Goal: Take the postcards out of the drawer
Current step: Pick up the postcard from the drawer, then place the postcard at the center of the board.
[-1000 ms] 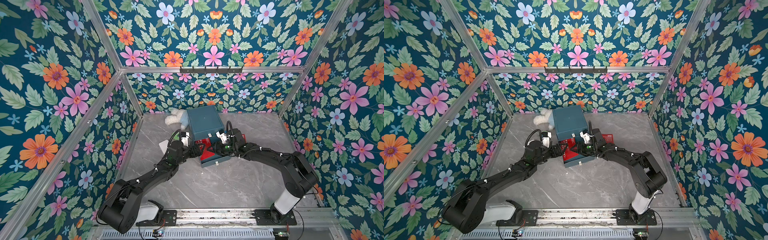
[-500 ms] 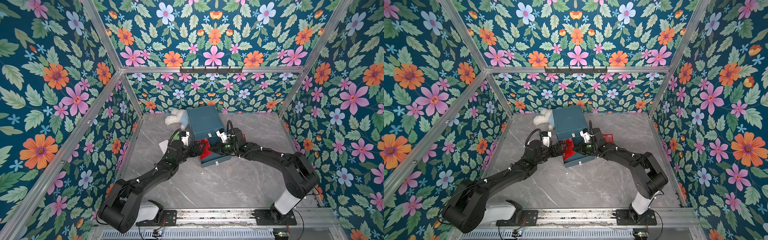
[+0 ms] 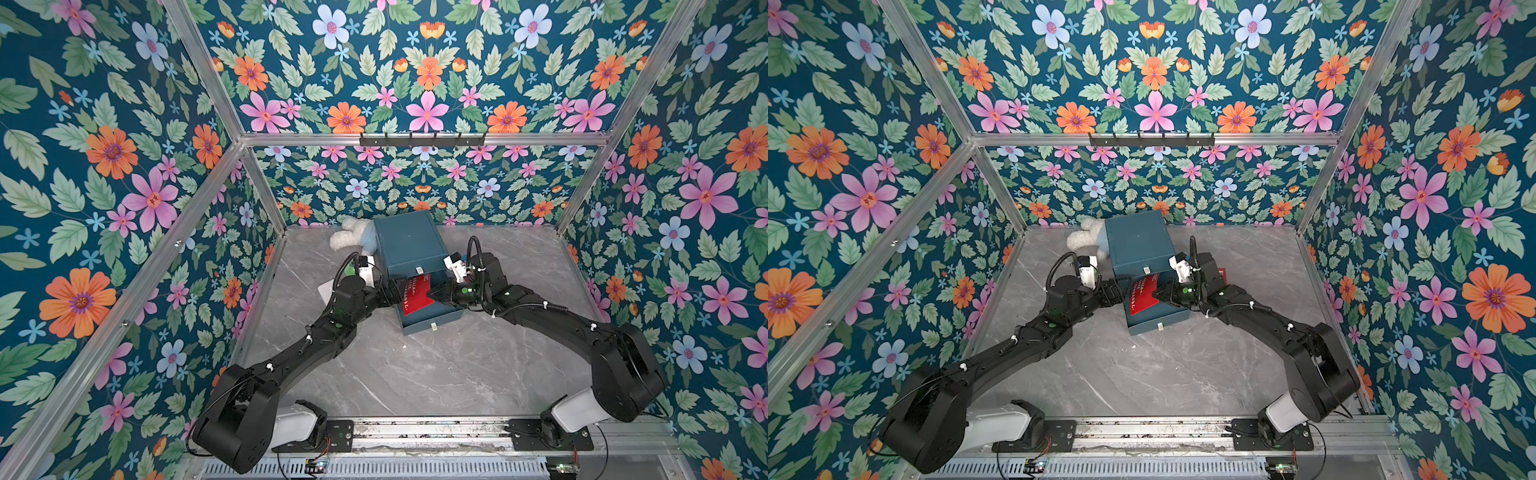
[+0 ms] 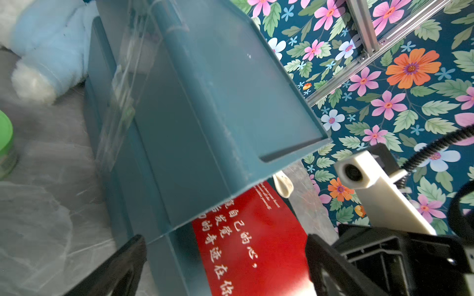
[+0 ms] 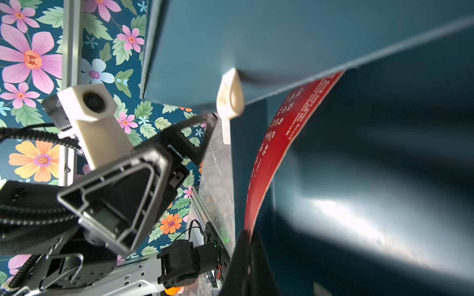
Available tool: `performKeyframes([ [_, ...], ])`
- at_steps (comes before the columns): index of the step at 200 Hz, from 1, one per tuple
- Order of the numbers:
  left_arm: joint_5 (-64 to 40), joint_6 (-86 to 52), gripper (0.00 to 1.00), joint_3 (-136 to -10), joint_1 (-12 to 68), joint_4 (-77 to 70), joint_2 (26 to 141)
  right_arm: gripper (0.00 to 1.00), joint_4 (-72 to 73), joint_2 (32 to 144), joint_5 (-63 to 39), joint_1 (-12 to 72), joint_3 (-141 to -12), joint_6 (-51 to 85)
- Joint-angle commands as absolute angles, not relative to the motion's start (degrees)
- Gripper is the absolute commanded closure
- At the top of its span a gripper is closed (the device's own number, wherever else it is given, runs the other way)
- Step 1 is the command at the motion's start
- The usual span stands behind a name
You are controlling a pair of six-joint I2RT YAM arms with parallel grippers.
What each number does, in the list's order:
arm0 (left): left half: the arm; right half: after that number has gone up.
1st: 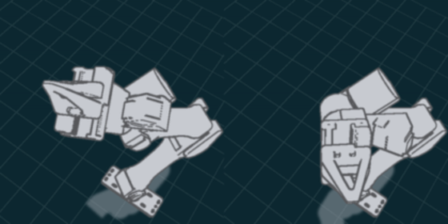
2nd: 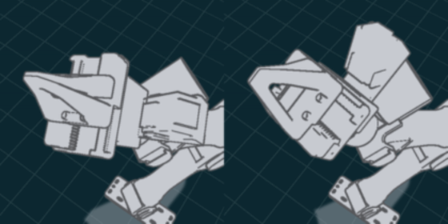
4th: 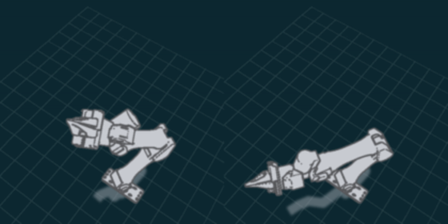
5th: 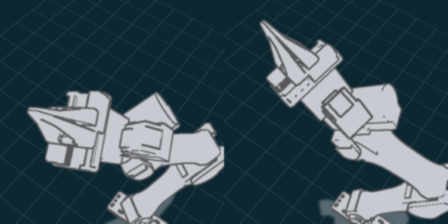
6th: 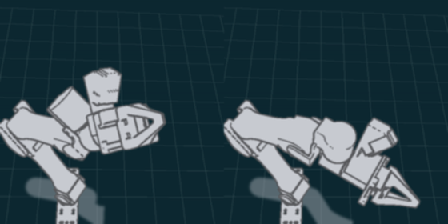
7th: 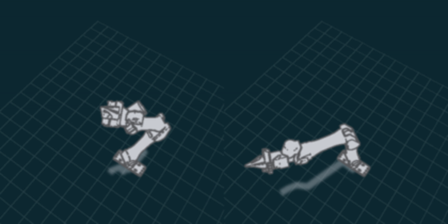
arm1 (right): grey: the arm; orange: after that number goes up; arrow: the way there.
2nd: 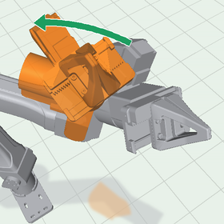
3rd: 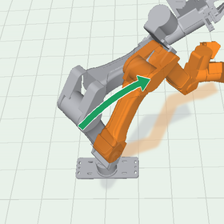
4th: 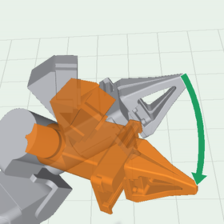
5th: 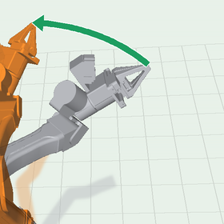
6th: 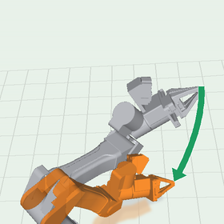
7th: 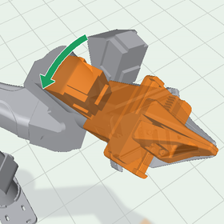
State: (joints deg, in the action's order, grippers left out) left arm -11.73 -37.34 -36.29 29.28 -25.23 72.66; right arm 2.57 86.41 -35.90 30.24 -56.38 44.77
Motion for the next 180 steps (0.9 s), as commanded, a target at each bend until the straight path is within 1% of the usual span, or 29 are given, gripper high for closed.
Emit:
performKeyframes([
  [1, -9.1, -36.5, 0.00, -37.1, 29.3, -24.3, 72.6, 1.00, -0.1, 83.3, -36.0, 29.8, -55.1, 44.2],
  [35, -8.2, -36.7, 0.00, -37.9, 29.3, -24.2, 72.9, 1.00, -6.0, 76.7, -35.8, 26.8, -52.9, 42.3],
  [72, -7.4, -36.2, 0.00, -38.9, 29.3, -23.3, 73.2, 1.00, -14.6, 69.7, -36.3, 20.8, -52.2, 37.6],
  [93, -7.3, -36.1, 0.00, -39.5, 29.3, -23.2, 73.8, 1.00, -20.7, 67.5, -35.3, 16.9, -52.8, 33.5],
  [110, -7.6, -36.4, 0.01, -40.0, 29.3, -23.2, 74.7, 1.00, -24.6, 67.6, -34.2, 13.0, -53.8, 30.5],
  [135, -8.2, -36.6, 0.00, -40.8, 29.3, -23.2, 75.9, 1.00, -26.7, 69.2, -33.8, 7.7, -54.8, 26.9],
  [180, -7.7, -36.0, 0.00, -41.0, 29.3, -22.9, 75.9, 1.00, -29.3, 76.6, -34.8, -0.6, -60.5, 20.0],
])
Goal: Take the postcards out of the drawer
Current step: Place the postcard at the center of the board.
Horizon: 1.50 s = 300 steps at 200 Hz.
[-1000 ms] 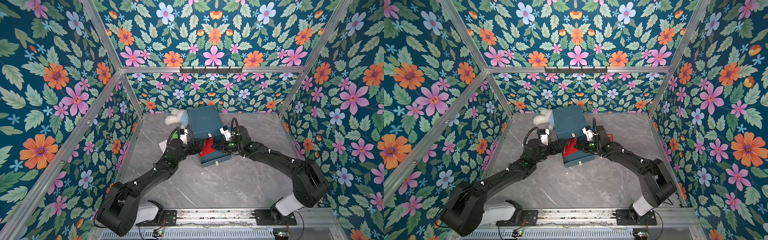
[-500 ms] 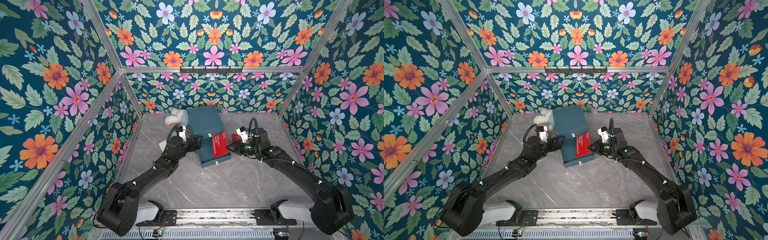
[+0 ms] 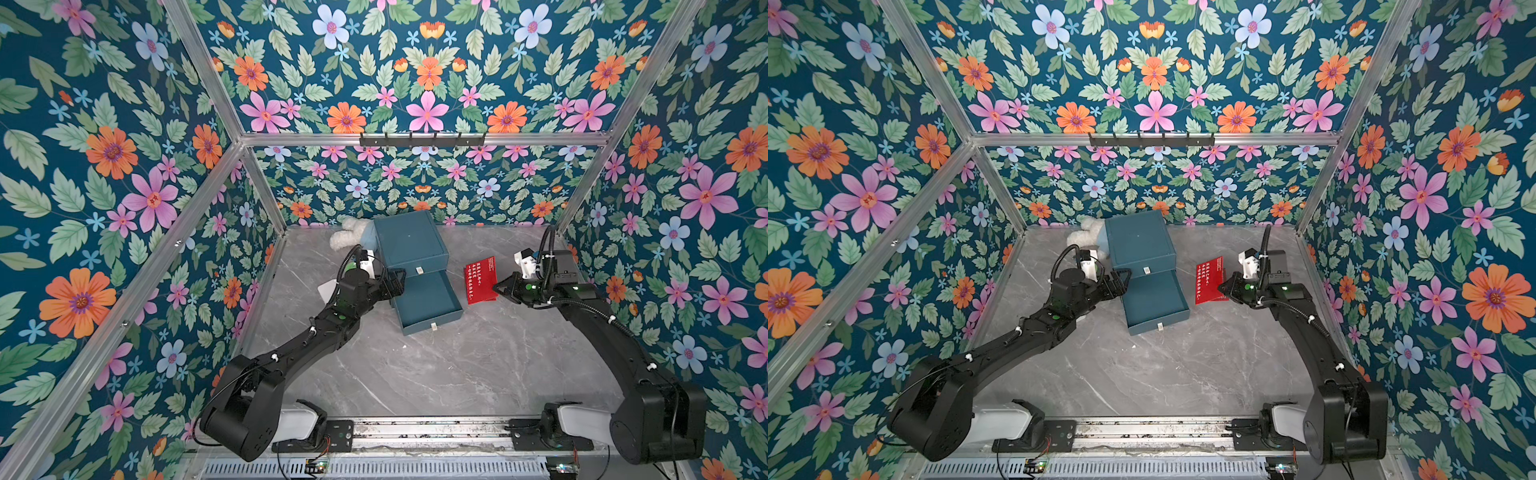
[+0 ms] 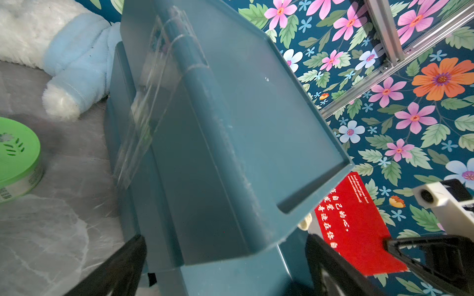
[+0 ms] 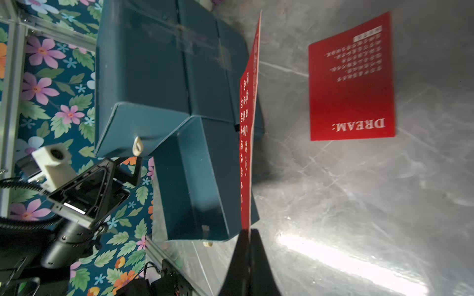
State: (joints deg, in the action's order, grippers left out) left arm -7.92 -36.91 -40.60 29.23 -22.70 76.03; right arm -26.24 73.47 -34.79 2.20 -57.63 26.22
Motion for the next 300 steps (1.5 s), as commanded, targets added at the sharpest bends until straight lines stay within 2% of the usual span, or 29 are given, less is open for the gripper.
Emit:
performKeyframes([
  [1, -7.7, -36.0, 0.00, -41.0, 29.3, -22.9, 75.9, 1.00, -29.5, 76.8, -34.7, -0.8, -60.7, 19.8],
  [40, -7.3, -34.8, 0.00, -41.0, 29.2, -21.9, 75.7, 1.00, -33.6, 85.7, -33.5, -6.3, -68.7, 13.9],
  [114, -5.9, -32.5, 0.01, -40.9, 29.2, -20.0, 74.6, 1.00, -43.4, 105.4, -31.4, -10.2, -82.4, 5.7],
  [167, -5.8, -32.2, 0.00, -40.8, 29.2, -19.3, 74.8, 1.00, -44.8, 112.5, -31.3, -13.7, -86.1, 3.9],
  [211, -6.1, -32.1, 0.00, -41.8, 29.2, -18.6, 75.3, 1.00, -48.2, 117.5, -24.5, -15.7, -89.2, 2.5],
  [254, -6.1, -31.2, 0.00, -43.0, 29.2, -16.9, 75.3, 0.88, -48.0, 118.2, -18.6, -16.4, -89.6, 2.9],
  [267, -6.1, -31.5, 0.00, -43.0, 29.2, -16.9, 75.2, 0.81, -48.0, 118.1, -17.4, -16.7, -89.7, 3.1],
  [288, -6.2, -31.6, 0.00, -42.9, 29.2, -16.8, 75.1, 0.64, -48.1, 117.8, -14.8, -16.7, -90.7, 3.1],
  [300, -6.2, -31.7, 0.00, -42.9, 29.2, -16.7, 75.0, 0.60, -48.7, 117.6, -13.0, -16.7, -91.7, 3.1],
])
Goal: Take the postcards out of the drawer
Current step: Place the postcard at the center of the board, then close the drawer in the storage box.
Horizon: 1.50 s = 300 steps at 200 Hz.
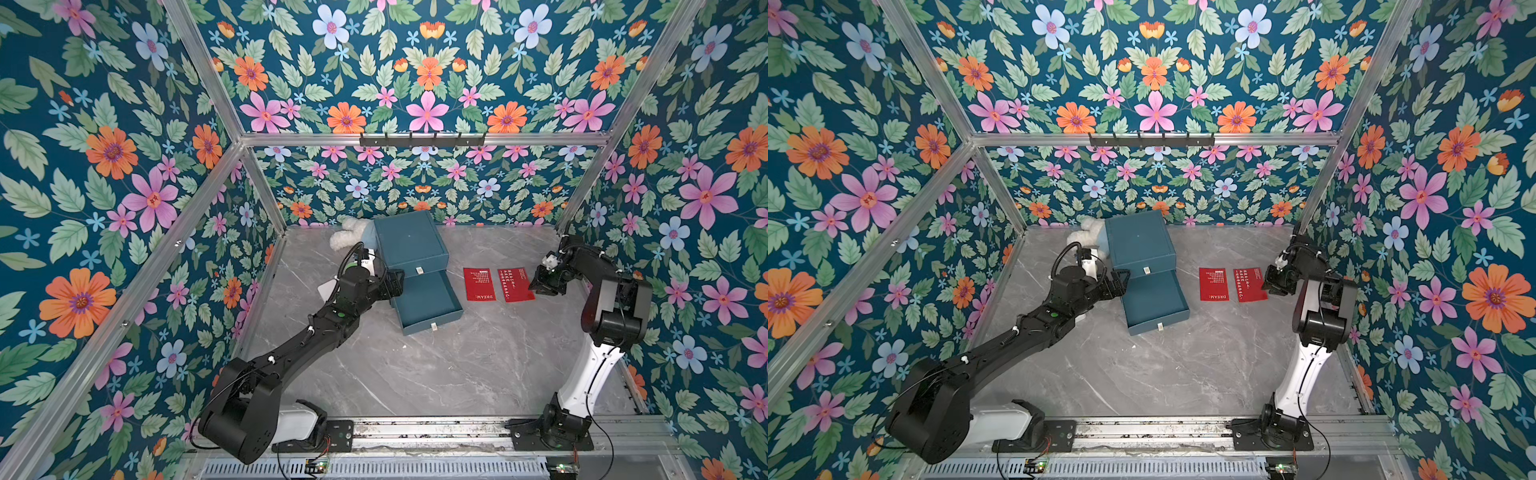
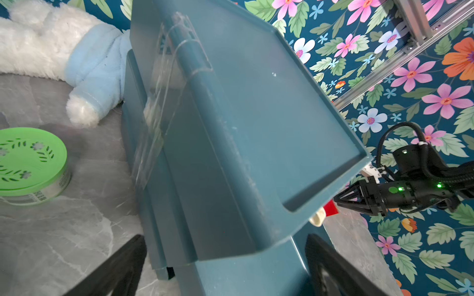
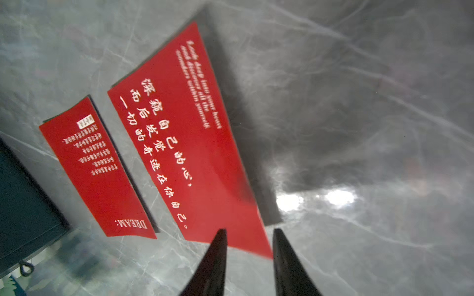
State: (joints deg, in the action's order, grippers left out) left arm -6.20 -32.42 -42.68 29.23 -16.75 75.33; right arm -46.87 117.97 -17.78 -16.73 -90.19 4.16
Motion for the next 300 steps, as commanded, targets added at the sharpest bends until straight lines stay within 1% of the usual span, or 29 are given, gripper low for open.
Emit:
performKeyframes([
  [1, -6.2, -31.7, 0.00, -43.0, 29.2, -16.6, 74.9, 0.60, -48.7, 117.5, -12.8, -16.7, -91.7, 3.2],
  [24, -5.7, -31.6, 0.00, -42.7, 29.2, -16.6, 74.5, 0.60, -47.7, 114.7, -10.8, -16.6, -91.0, 4.0],
  [54, -5.1, -31.5, 0.00, -42.7, 29.2, -16.7, 73.9, 0.59, -44.8, 109.5, -11.7, -14.8, -87.2, 5.5],
  [95, -4.6, -31.0, 0.00, -42.6, 29.2, -16.6, 73.0, 0.56, -41.2, 101.1, -11.8, -8.1, -80.4, 8.3],
  [117, -4.3, -30.7, 0.00, -42.4, 29.2, -16.4, 72.4, 0.54, -38.3, 93.6, -12.8, -4.7, -74.7, 11.7],
  [139, -4.1, -30.7, 0.00, -42.1, 29.0, -16.3, 72.2, 0.50, -36.6, 85.4, -11.3, 0.3, -68.8, 14.1],
  [156, -4.3, -30.8, 0.00, -41.8, 28.9, -16.4, 72.1, 0.50, -36.6, 80.0, -9.9, 4.5, -64.7, 15.7],
  [176, -4.1, -30.8, 0.00, -41.3, 28.8, -16.9, 72.3, 0.48, -35.3, 74.3, -11.8, 9.0, -59.6, 19.8],
  [197, -4.2, -31.2, 0.00, -41.4, 28.6, -16.9, 72.8, 0.48, -32.3, 69.3, -14.3, 15.1, -54.7, 24.2],
  [228, -4.7, -31.6, 0.00, -41.4, 28.2, -16.4, 72.9, 0.48, -31.4, 63.6, -13.0, 24.9, -50.7, 28.3],
  [262, -4.1, -32.2, 0.00, -41.0, 27.9, -16.5, 73.2, 0.47, -24.0, 61.2, -13.1, 33.9, -45.0, 33.9],
  [300, -4.5, -33.0, 0.00, -40.7, 27.7, -16.8, 73.2, 0.47, -4.7, 62.5, -13.4, 39.8, -36.8, 40.6],
])
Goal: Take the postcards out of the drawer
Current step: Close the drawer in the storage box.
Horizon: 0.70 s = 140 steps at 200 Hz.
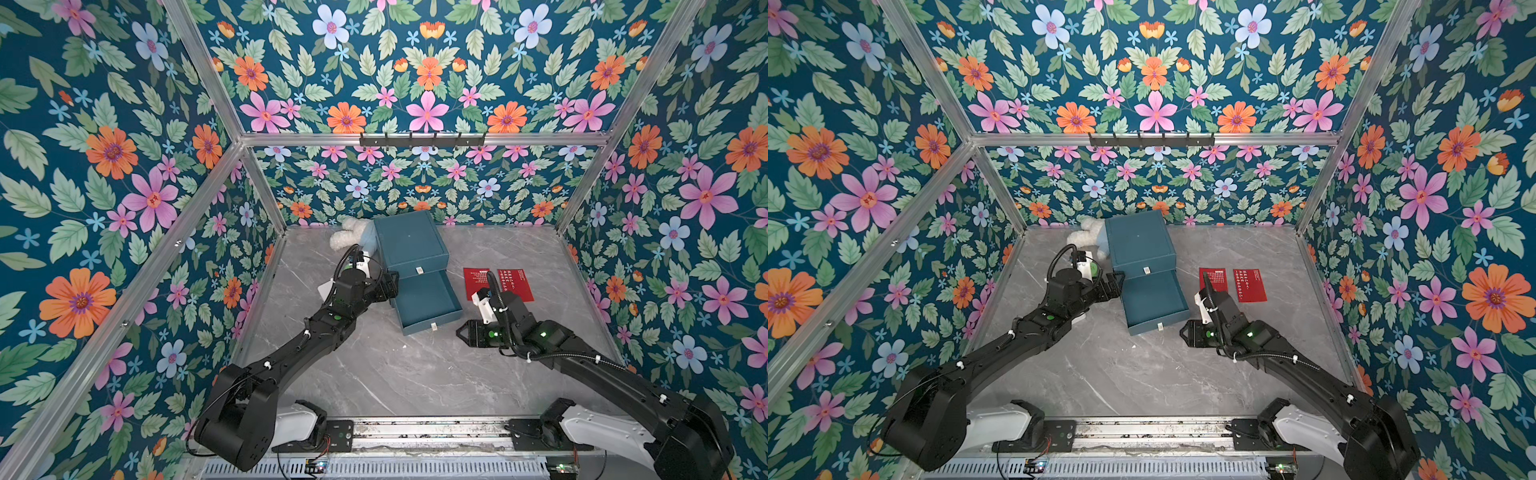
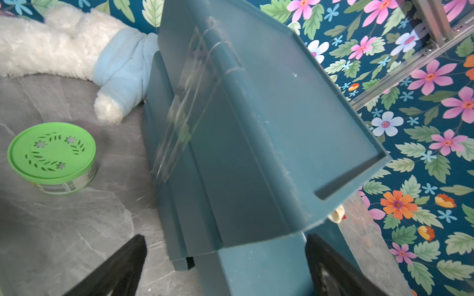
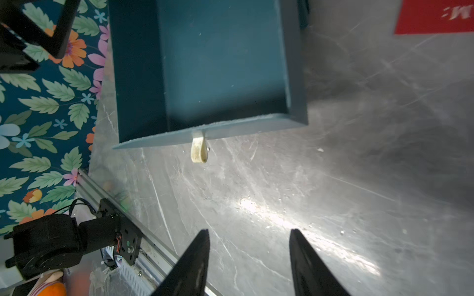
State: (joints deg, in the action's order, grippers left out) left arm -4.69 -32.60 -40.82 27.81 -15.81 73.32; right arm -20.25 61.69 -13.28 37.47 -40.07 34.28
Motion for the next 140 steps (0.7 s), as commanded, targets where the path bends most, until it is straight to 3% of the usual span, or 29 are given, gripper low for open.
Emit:
performKeyframes([
  [1, -4.5, -33.0, 0.00, -40.8, 27.7, -16.8, 73.1, 0.47, -4.2, 62.6, -13.3, 40.0, -36.6, 40.8],
  [95, -2.3, -32.2, 0.00, -37.1, 25.8, -16.7, 71.2, 0.50, 16.7, 74.9, -8.8, 44.5, -34.9, 45.3],
  [125, -2.8, -32.1, 0.00, -36.4, 24.7, -16.7, 71.0, 0.56, 21.0, 79.0, -9.7, 44.7, -35.5, 46.5],
  [140, -2.8, -32.1, 0.00, -36.2, 24.4, -16.7, 70.9, 0.65, 22.2, 80.3, -9.8, 44.7, -35.9, 47.0],
])
